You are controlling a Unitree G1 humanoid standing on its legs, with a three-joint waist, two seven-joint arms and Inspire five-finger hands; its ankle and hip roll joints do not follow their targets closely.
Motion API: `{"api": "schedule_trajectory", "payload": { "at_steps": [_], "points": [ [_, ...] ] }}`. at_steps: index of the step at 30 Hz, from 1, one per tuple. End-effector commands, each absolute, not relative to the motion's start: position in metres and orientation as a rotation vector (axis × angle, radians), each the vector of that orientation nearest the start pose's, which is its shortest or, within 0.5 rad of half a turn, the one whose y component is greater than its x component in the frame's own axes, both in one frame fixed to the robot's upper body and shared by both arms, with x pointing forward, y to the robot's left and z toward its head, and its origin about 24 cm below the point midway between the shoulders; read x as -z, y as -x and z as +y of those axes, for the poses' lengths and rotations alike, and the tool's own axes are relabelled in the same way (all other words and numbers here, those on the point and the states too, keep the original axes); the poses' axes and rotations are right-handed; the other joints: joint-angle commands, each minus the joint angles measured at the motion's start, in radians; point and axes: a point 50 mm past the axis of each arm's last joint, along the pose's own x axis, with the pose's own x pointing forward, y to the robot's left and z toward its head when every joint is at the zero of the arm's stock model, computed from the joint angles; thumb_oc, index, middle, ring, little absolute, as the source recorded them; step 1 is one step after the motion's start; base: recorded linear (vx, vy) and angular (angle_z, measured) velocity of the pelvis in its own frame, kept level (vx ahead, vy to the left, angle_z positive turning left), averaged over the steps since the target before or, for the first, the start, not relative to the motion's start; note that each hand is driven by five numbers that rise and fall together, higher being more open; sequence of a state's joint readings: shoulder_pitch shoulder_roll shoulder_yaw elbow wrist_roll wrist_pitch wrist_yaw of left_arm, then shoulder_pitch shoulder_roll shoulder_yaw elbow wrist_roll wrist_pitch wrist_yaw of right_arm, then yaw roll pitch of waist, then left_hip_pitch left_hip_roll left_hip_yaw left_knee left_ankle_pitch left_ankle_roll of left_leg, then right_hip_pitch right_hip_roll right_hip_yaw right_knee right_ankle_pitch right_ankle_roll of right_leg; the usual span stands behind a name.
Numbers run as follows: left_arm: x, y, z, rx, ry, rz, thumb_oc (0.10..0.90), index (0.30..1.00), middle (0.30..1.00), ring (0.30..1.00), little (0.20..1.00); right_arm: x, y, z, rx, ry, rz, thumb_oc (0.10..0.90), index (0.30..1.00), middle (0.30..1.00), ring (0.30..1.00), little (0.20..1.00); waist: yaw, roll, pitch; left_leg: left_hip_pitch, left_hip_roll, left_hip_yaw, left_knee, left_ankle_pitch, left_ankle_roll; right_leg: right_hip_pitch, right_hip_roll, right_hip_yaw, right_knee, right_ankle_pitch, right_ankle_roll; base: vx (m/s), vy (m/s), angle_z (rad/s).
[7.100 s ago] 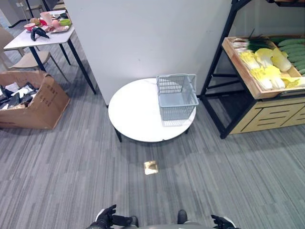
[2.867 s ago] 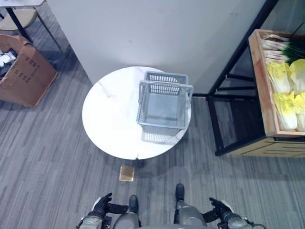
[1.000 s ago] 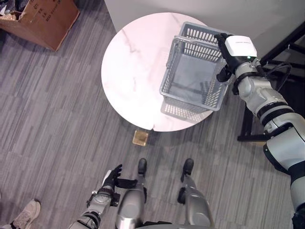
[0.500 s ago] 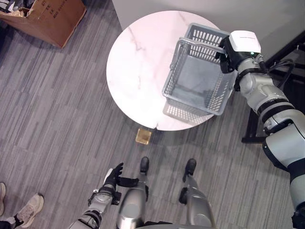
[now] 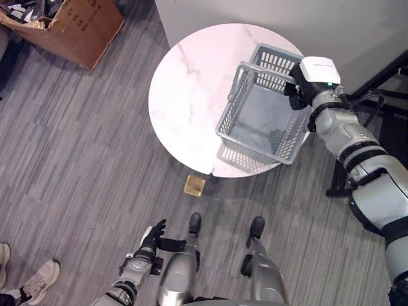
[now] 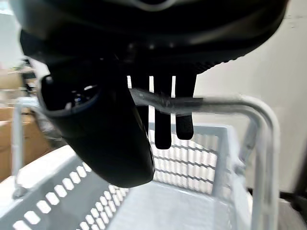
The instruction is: Get the vegetables into the basket
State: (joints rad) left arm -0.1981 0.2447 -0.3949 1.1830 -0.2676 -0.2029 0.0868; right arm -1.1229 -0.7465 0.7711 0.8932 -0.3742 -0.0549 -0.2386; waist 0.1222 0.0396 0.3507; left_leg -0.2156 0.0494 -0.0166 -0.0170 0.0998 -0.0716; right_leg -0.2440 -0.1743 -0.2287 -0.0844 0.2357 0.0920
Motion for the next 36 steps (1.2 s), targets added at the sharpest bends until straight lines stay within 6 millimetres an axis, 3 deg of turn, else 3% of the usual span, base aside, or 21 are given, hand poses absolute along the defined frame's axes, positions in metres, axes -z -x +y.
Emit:
{"api": "schedule_trajectory", "payload": {
  "at_steps": [1, 2, 6, 12, 19, 22, 24, 25, 26, 27, 28, 30, 32, 33, 36],
  "points": [
    [0.14, -0.153, 0.228, 0.001, -0.388, 0.929, 0.9, 1.0, 1.0, 1.0, 1.0, -0.276, -0.387, -0.192, 0.123, 1.409, -0.637, 0.4, 0.3, 0.3, 0.3, 0.3, -0.009, -0.07, -0.029, 0.0, 0.023, 0.01, 0.009, -0.024, 0.006, 0.03, -0.071, 0.087, 0.06, -0.032, 0.069, 0.02, 0.015, -0.11],
    [0.141, -0.148, 0.231, -0.009, -0.382, 0.95, 0.9, 1.0, 1.0, 1.0, 1.0, -0.279, -0.374, -0.19, 0.08, 1.414, -0.711, 0.4, 0.3, 0.3, 0.3, 0.3, -0.028, -0.073, -0.04, 0.018, 0.024, 0.017, 0.007, -0.029, 0.005, 0.041, -0.07, 0.091, 0.061, -0.037, 0.069, 0.02, 0.015, -0.14],
    [0.144, -0.141, 0.235, 0.002, -0.393, 0.981, 0.9, 1.0, 1.0, 1.0, 1.0, -0.277, -0.359, -0.197, 0.038, 1.477, -0.741, 0.4, 0.3, 0.3, 0.3, 0.3, -0.044, -0.081, -0.056, 0.052, 0.031, 0.028, 0.005, -0.037, 0.001, 0.07, -0.07, 0.089, 0.059, -0.043, 0.069, 0.02, -0.009, -0.17],
    [0.151, -0.116, 0.24, -0.005, -0.378, 1.069, 0.9, 1.0, 1.0, 1.0, 1.0, -0.256, -0.328, -0.196, -0.13, 1.511, -0.778, 0.4, 0.3, 0.3, 0.3, 0.3, -0.079, -0.084, -0.098, 0.103, 0.046, 0.058, 0.015, -0.058, -0.003, 0.104, -0.062, 0.105, 0.051, -0.049, 0.071, 0.03, -0.013, -0.15],
    [0.155, -0.1, 0.243, -0.036, -0.328, 1.117, 0.9, 1.0, 1.0, 1.0, 1.0, -0.233, -0.283, -0.205, -0.271, 1.495, -0.772, 0.4, 0.3, 0.3, 0.3, 0.3, -0.128, -0.101, -0.094, 0.103, 0.062, 0.104, 0.207, -0.16, -0.012, 0.114, -0.059, 0.153, 0.11, -0.08, 0.067, 0.01, 0.01, -0.22],
    [0.154, -0.1, 0.246, -0.031, -0.329, 1.112, 0.9, 1.0, 1.0, 1.0, 1.0, -0.224, -0.269, -0.215, -0.296, 1.493, -0.732, 0.4, 0.3, 0.3, 0.3, 0.3, -0.16, -0.112, -0.082, 0.12, 0.065, 0.151, 0.261, -0.206, 0.001, 0.087, -0.056, 0.204, 0.177, -0.086, 0.087, -0.02, 0.141, -0.41],
    [0.153, -0.104, 0.247, -0.012, -0.347, 1.097, 0.9, 1.0, 1.0, 1.0, 1.0, -0.219, -0.261, -0.219, -0.304, 1.466, -0.709, 0.4, 0.3, 0.3, 0.3, 0.3, -0.187, -0.119, -0.073, 0.134, 0.053, 0.191, 0.269, -0.227, 0.017, 0.055, -0.065, 0.25, 0.191, -0.044, 0.119, -0.1, 0.249, -0.66],
    [0.152, -0.106, 0.247, -0.007, -0.354, 1.084, 0.9, 1.0, 1.0, 1.0, 1.0, -0.216, -0.257, -0.219, -0.317, 1.47, -0.701, 0.4, 0.3, 0.3, 0.3, 0.3, -0.209, -0.125, -0.066, 0.143, 0.035, 0.224, 0.261, -0.241, 0.033, 0.029, -0.081, 0.286, 0.177, 0.031, 0.149, -0.12, 0.229, -0.69],
    [0.152, -0.106, 0.248, -0.007, -0.355, 1.084, 0.9, 1.0, 1.0, 1.0, 1.0, -0.216, -0.257, -0.219, -0.316, 1.47, -0.701, 0.4, 0.3, 0.3, 0.3, 0.3, -0.207, -0.128, -0.068, 0.14, 0.032, 0.226, 0.257, -0.235, 0.034, 0.025, -0.084, 0.289, 0.174, 0.035, 0.149, -0.14, 0.189, -0.77],
    [0.15, -0.109, 0.249, -0.005, -0.362, 1.069, 0.9, 1.0, 1.0, 1.0, 1.0, -0.215, -0.255, -0.219, -0.318, 1.466, -0.706, 0.4, 0.3, 0.3, 0.3, 0.3, -0.218, -0.134, -0.065, 0.138, 0.02, 0.247, 0.253, -0.237, 0.04, 0.004, -0.097, 0.304, 0.155, 0.101, 0.163, -0.15, 0.087, -0.71],
    [0.148, -0.114, 0.252, -0.004, -0.374, 1.053, 0.9, 1.0, 1.0, 1.0, 1.0, -0.214, -0.254, -0.218, -0.316, 1.456, -0.71, 0.4, 0.3, 0.3, 0.3, 0.3, -0.227, -0.136, -0.06, 0.129, 0.02, 0.267, 0.25, -0.234, 0.045, -0.014, -0.108, 0.303, 0.145, 0.127, 0.167, -0.2, 0.137, -0.71],
    [0.145, -0.119, 0.253, 0.001, -0.387, 1.033, 0.9, 1.0, 1.0, 1.0, 1.0, -0.211, -0.253, -0.218, -0.317, 1.448, -0.704, 0.4, 0.3, 0.3, 0.3, 0.3, -0.224, -0.134, -0.056, 0.119, 0.024, 0.286, 0.254, -0.232, 0.052, -0.026, -0.115, 0.271, 0.145, 0.109, 0.157, -0.17, 0.109, -0.73],
    [0.142, -0.124, 0.255, 0.025, -0.411, 1.002, 0.9, 1.0, 1.0, 1.0, 1.0, -0.208, -0.253, -0.221, -0.311, 1.444, -0.681, 0.4, 0.3, 0.3, 0.3, 0.3, -0.197, -0.111, -0.044, 0.11, 0.05, 0.354, 0.244, -0.222, 0.064, -0.012, -0.142, 0.068, 0.234, -0.014, 0.118, -0.21, 0.219, -0.84],
    [0.142, -0.122, 0.257, 0.022, -0.414, 1.009, 0.9, 1.0, 1.0, 1.0, 1.0, -0.208, -0.253, -0.219, -0.319, 1.438, -0.686, 0.4, 0.3, 0.3, 0.3, 0.3, -0.183, -0.099, -0.047, 0.119, 0.055, 0.361, 0.235, -0.238, 0.062, 0.007, -0.145, 0.02, 0.275, -0.054, 0.118, -0.17, 0.25, -0.66],
    [0.143, -0.112, 0.261, 0.007, -0.401, 1.035, 0.9, 1.0, 1.0, 1.0, 1.0, -0.206, -0.254, -0.21, -0.354, 1.427, -0.716, 0.4, 0.3, 0.3, 0.3, 0.3, -0.154, -0.096, -0.05, 0.138, 0.058, 0.461, 0.171, -0.204, 0.076, 0.034, -0.154, -0.106, 0.421, -0.124, 0.1, -0.16, 0.19, -1.42]
  ]
}}
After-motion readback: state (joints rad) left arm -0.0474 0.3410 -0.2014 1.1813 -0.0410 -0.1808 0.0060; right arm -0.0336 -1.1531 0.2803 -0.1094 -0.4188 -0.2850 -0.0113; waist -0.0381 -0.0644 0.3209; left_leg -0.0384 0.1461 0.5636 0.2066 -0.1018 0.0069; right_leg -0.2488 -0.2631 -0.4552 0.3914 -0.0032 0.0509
